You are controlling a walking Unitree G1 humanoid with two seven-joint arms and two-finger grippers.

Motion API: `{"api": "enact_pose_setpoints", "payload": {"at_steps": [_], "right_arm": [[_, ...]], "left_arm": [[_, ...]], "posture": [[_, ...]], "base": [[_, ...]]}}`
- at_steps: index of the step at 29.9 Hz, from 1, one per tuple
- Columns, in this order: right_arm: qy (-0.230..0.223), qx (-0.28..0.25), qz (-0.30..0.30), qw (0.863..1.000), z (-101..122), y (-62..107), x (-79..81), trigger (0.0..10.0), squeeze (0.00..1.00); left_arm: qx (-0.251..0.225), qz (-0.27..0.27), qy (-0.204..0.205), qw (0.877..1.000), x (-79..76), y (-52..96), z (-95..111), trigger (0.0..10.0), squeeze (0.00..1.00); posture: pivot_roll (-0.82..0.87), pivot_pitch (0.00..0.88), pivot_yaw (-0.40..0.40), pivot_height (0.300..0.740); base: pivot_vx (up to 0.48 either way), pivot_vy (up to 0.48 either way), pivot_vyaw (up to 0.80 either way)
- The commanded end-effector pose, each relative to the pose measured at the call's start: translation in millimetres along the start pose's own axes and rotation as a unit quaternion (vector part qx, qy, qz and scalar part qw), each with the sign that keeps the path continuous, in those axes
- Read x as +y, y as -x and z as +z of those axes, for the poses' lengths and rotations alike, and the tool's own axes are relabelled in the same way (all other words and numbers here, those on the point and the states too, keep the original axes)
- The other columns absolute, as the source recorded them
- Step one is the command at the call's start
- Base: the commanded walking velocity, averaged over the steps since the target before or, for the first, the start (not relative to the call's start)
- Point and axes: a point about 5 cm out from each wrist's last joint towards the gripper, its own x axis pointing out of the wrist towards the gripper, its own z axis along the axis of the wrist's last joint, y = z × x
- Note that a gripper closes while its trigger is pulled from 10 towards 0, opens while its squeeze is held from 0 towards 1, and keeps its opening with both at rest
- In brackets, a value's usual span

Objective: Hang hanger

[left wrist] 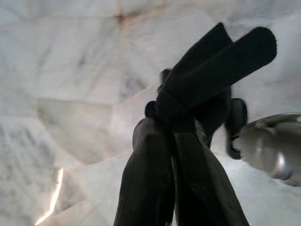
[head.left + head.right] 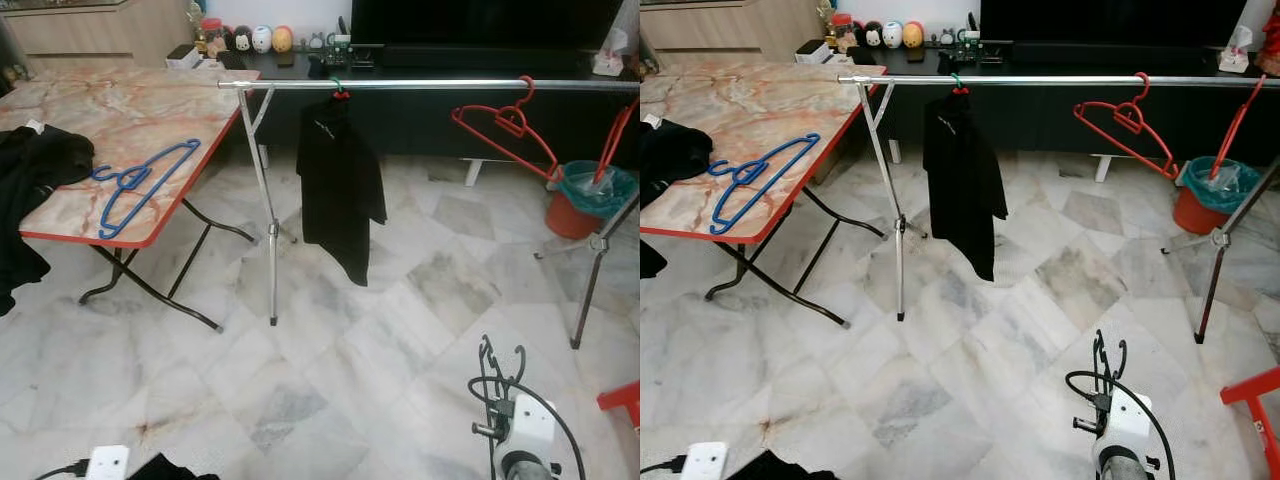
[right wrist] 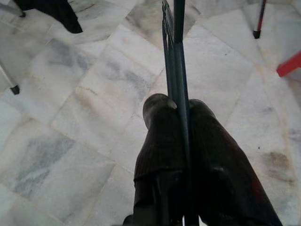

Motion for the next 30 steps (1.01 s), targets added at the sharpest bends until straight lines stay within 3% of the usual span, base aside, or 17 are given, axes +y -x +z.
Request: {"api": "enact_pose_setpoints", "payload": {"at_steps": [1,9,20,30], "right_arm": [[-0.011,0.0,-0.005,1.0,-2,1.5,-1.3,10.0,0.0],[-0.011,-0.012,-0.008,1.0,1,0.7,-1.1,10.0,0.0],[-0.002,-0.027,0.004,1.0,7,-1.4,4.4,10.0,0.0],[-0.02,-0.039,-0.002,0.999,16,-4.7,6.2,10.0,0.0]], "left_arm": [[-0.009,-0.003,-0.003,1.0,0.1,-0.3,3,10.0,0.0],[-0.005,-0.018,-0.007,1.0,-9.6,-0.9,2,10.0,0.0],[0.008,-0.007,-0.004,1.0,-2.9,0.3,-5,10.0,0.0],[0.01,0.0,0.0,1.0,1.8,0.4,-4,10.0,0.0]], "posture": [[-0.02,0.0,0.038,0.74],[-0.03,0.0,0.043,0.74],[-0.03,0.0,0.05,0.74],[-0.03,0.0,0.057,0.74]], "base": [[0.0,0.0,0.0],[0.197,0.0,0.0],[0.3,0.0,0.0],[0.315,0.0,0.0]]}}
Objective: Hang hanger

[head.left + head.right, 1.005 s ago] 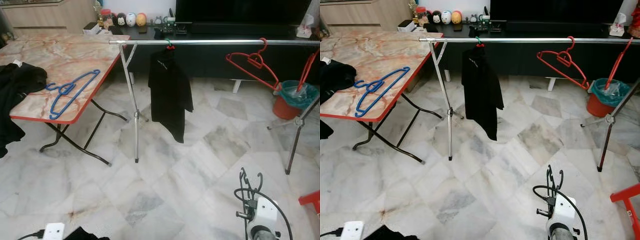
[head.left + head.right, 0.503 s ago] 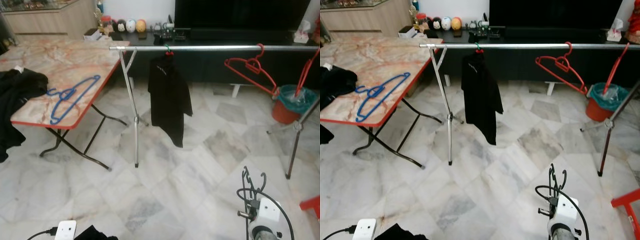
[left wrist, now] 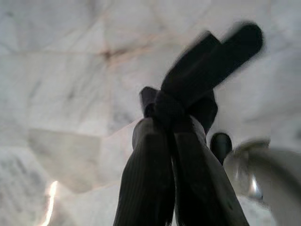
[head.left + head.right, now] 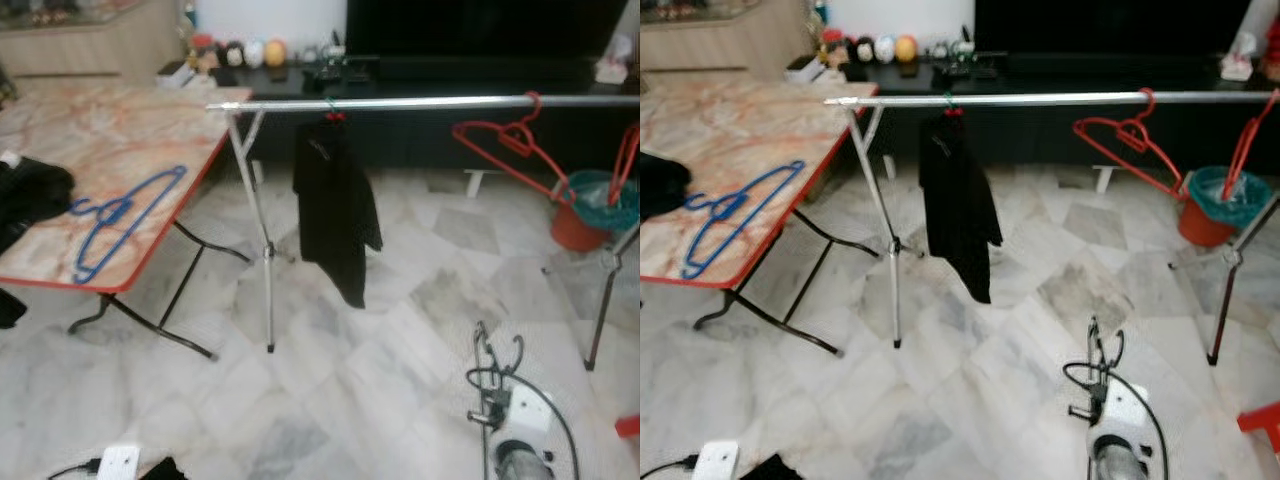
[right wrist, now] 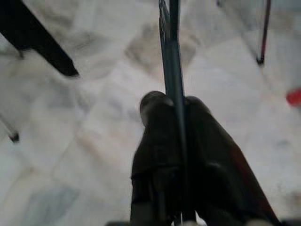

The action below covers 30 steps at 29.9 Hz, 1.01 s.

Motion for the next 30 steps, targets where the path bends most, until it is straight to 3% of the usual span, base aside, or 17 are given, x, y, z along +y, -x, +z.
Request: {"api": "enact_pose_setpoints", "payload": {"at_steps": [1,30], "right_arm": [[-0.008,-0.013,0.012,1.0,6,-2.3,10.8,10.0,0.0],[-0.005,-0.042,0.038,0.998,23,-8.9,18.4,10.0,0.0]], "left_arm": [[0.005,0.02,-0.004,1.0,15.7,2.1,-2,10.0,0.0],[-0.001,0.015,-0.004,1.0,14.1,1.3,2,10.0,0.0]], "posture": [[-0.03,0.0,0.057,0.74],[-0.03,0.0,0.062,0.74]], "base": [[0.337,0.0,0.0],[0.344,0.0,0.0]]}}
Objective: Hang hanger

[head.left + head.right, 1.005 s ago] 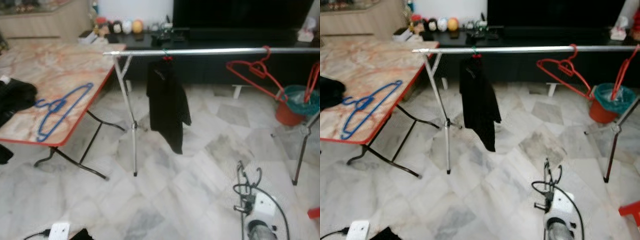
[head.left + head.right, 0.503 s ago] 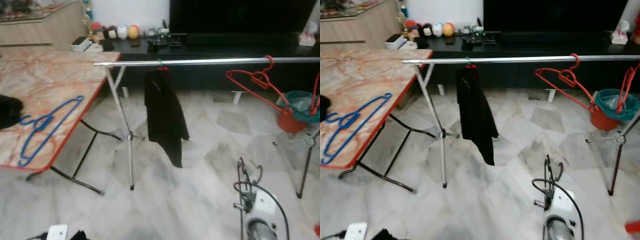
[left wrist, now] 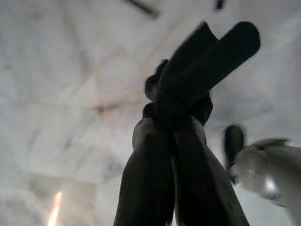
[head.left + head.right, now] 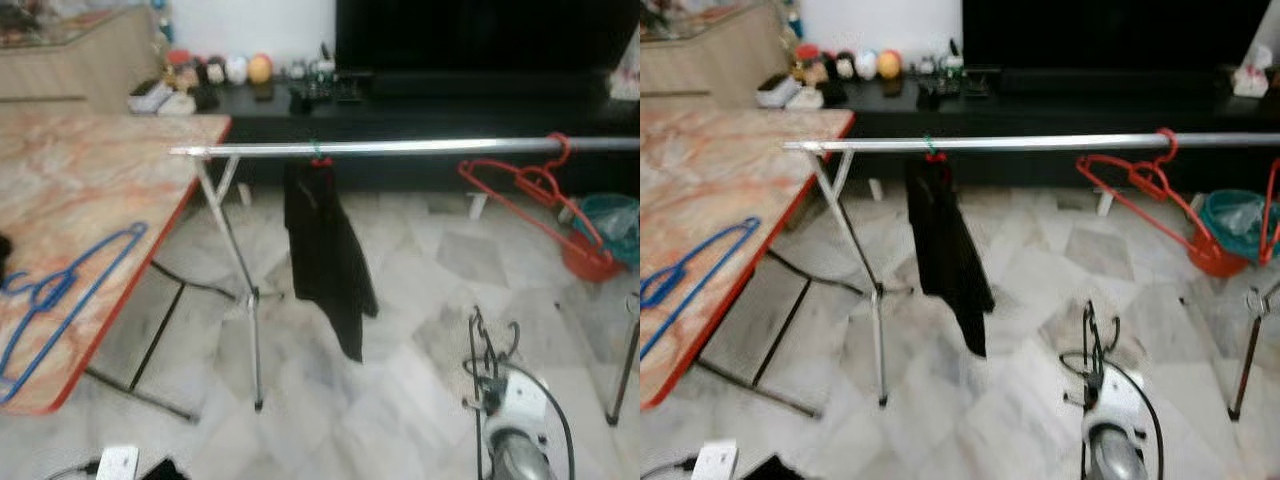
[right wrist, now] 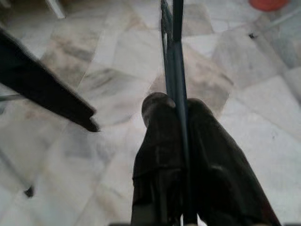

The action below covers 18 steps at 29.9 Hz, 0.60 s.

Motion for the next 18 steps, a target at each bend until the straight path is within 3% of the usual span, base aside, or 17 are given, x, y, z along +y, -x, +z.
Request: {"api": "enact_pose_setpoints", "payload": {"at_steps": [1,18], "right_arm": [[-0.004,-0.017,0.013,1.0,8.2,-3.6,9.0,10.0,0.0],[0.007,-0.023,0.022,0.999,12.1,-5.1,10.5,10.0,0.0]], "left_arm": [[-0.003,0.016,-0.011,1.0,12.6,1.3,2.2,10.0,0.0],[-0.005,0.018,-0.015,1.0,11.6,1.3,2.1,10.0,0.0]], "posture": [[-0.03,0.0,0.062,0.74],[-0.03,0.0,0.058,0.74]], "base": [[0.352,0.0,0.0],[0.321,0.0,0.0]]}}
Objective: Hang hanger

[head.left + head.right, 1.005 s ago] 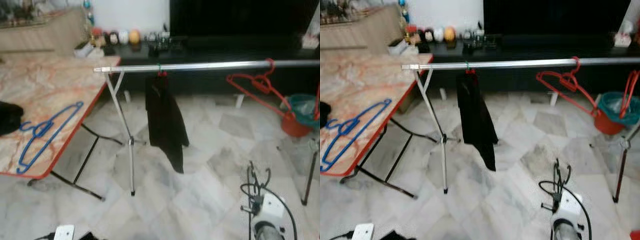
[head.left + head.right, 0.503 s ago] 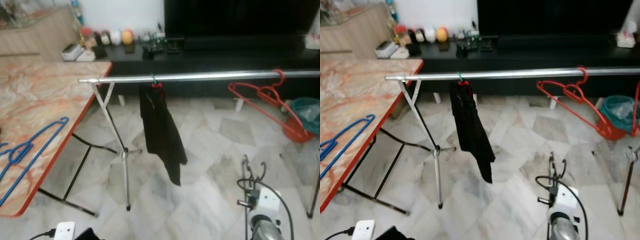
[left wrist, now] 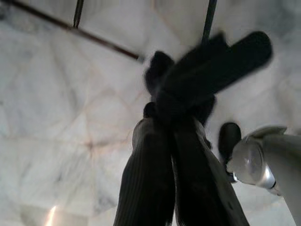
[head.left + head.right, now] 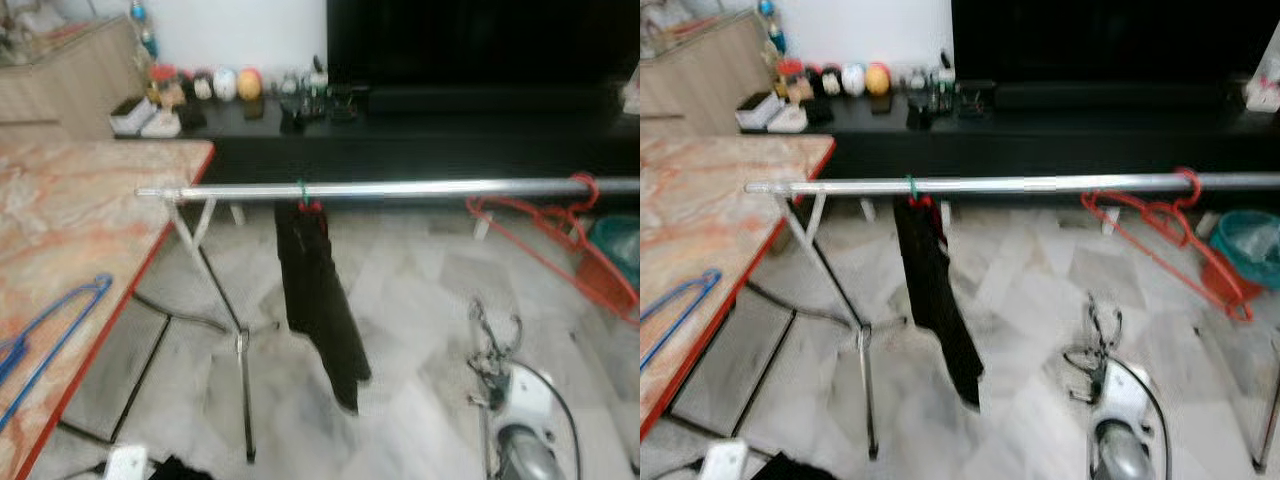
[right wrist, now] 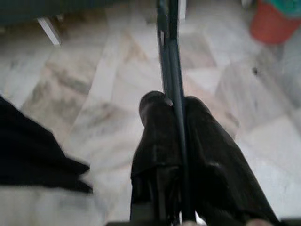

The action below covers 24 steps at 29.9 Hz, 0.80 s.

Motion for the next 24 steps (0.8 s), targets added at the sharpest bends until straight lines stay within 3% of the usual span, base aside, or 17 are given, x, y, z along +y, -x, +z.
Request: {"api": "enact_pose_setpoints", "payload": {"at_steps": [1,7,16,24], "right_arm": [[-0.003,-0.009,0.014,1.0,3,-1.5,10.7,10.0,0.0],[0.01,-0.03,0.019,0.999,13,-4.9,11.7,10.0,0.0],[0.035,-0.125,0.034,0.991,65,-19.6,14.6,10.0,0.0],[0.069,-0.148,0.065,0.984,95,-29.2,25.6,10.0,0.0]], "left_arm": [[-0.005,0.018,-0.012,1.0,11.7,1.2,2,10.0,0.0],[-0.004,0.017,-0.016,1.0,11.5,1.3,2,10.0,0.0],[-0.004,0.017,-0.016,1.0,11.6,1.3,1,10.0,0.0],[-0.005,0.015,-0.017,1.0,9.5,1.1,1,10.0,0.0]], "posture": [[-0.03,0.0,0.057,0.74],[-0.03,0.0,0.057,0.74],[-0.03,0.0,0.058,0.74],[-0.03,0.0,0.058,0.74]], "base": [[0.0,0.0,0.0],[0.0,0.0,0.0],[0.0,0.0,0.0],[0.0,0.0,0.0]]}}
